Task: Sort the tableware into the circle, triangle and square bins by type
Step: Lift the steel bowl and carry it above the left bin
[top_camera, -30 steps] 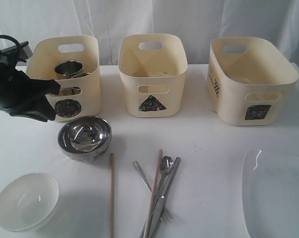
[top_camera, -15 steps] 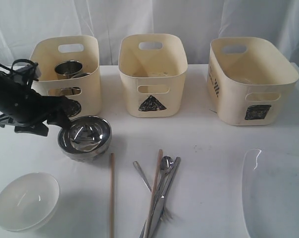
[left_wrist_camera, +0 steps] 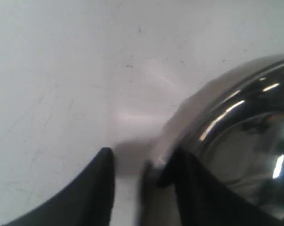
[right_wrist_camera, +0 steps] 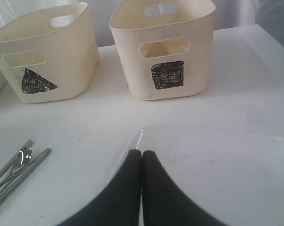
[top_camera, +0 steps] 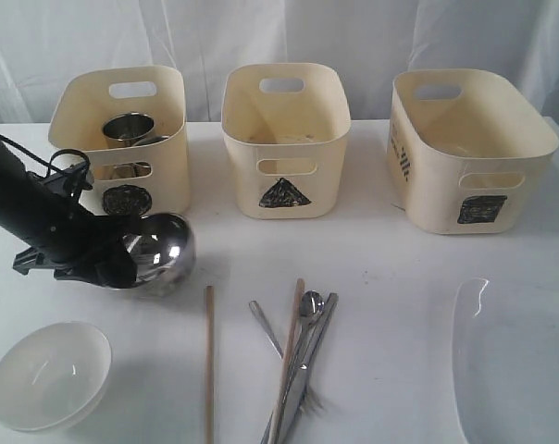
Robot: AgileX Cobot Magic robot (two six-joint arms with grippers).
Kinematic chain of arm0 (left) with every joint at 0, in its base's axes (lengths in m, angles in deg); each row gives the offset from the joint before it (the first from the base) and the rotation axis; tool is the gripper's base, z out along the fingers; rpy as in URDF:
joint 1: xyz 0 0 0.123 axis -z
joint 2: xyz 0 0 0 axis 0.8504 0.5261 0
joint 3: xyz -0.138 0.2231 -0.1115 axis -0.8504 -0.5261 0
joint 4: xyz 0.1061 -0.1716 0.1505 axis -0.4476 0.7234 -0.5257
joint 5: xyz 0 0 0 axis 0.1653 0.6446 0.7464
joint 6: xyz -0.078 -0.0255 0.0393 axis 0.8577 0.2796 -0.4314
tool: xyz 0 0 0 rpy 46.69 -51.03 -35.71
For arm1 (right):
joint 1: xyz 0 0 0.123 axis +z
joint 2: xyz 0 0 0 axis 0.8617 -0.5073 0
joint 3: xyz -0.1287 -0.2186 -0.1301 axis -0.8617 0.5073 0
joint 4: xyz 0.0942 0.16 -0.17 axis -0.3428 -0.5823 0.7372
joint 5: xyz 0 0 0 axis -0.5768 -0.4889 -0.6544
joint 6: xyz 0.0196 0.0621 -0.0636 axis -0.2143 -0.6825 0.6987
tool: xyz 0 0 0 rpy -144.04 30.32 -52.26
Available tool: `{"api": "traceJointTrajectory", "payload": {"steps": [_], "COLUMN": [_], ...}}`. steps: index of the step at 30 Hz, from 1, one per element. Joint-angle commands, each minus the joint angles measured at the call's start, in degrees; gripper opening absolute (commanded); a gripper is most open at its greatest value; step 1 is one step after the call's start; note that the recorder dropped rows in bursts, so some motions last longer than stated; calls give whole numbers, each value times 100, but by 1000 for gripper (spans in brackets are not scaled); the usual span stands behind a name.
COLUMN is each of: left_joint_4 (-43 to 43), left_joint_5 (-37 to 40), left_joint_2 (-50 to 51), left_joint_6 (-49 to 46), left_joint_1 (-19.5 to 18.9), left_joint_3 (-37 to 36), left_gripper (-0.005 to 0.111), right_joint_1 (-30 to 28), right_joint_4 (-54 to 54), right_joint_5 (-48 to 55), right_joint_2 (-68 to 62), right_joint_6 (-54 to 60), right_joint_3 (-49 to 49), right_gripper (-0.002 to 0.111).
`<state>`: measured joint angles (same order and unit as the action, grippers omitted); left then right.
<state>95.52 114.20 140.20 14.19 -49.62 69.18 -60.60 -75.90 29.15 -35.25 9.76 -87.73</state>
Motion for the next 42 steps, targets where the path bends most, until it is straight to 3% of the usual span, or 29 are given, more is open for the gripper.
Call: {"api": "traceJointTrajectory", "payload": {"steps": [1, 2, 9, 17, 21, 25, 28, 33, 37, 42], "left_joint_4": [9, 9, -40, -53, -163, -252, -231, -537, -1621, -3046], "left_joint_5": [116, 134, 247, 242, -771, -3089, -4416, -5183, -5831, -5935], "left_joint_2": [48, 48, -381, -1839, -2608, -2778, -2567, -1683, -835, 5], "left_joint_6": [-397, -425, -425, -489, -748, -881, -446, -34, 142, 374], "left_joint_1": [9, 9, 9, 9, 9, 9, 9, 9, 9, 9], "left_joint_3": [-47, -47, -47, -26, 83, 170, 209, 484, 843, 1374], "left_gripper": [5, 0, 0, 0, 0, 0, 0, 0, 0, 0], "right_joint_1": [-5, -5, -5, -5, -5, -5, -5, -5, -5, -5], "right_joint_4": [-4, -4, -4, -4, -4, -4, -4, -4, -4, -4], "right_joint_5": [-25, -25, -25, -25, -25, -25, -25, -25, -25, -25], "right_joint_2": [31, 31, 31, 31, 31, 31, 31, 31, 31, 31], "right_joint_6": [8, 8, 8, 8, 8, 8, 8, 8, 8, 8], "right_joint_3": [31, 31, 31, 31, 31, 31, 31, 31, 31, 31], "right_gripper": [0, 0, 0, 0, 0, 0, 0, 0, 0, 0]}}
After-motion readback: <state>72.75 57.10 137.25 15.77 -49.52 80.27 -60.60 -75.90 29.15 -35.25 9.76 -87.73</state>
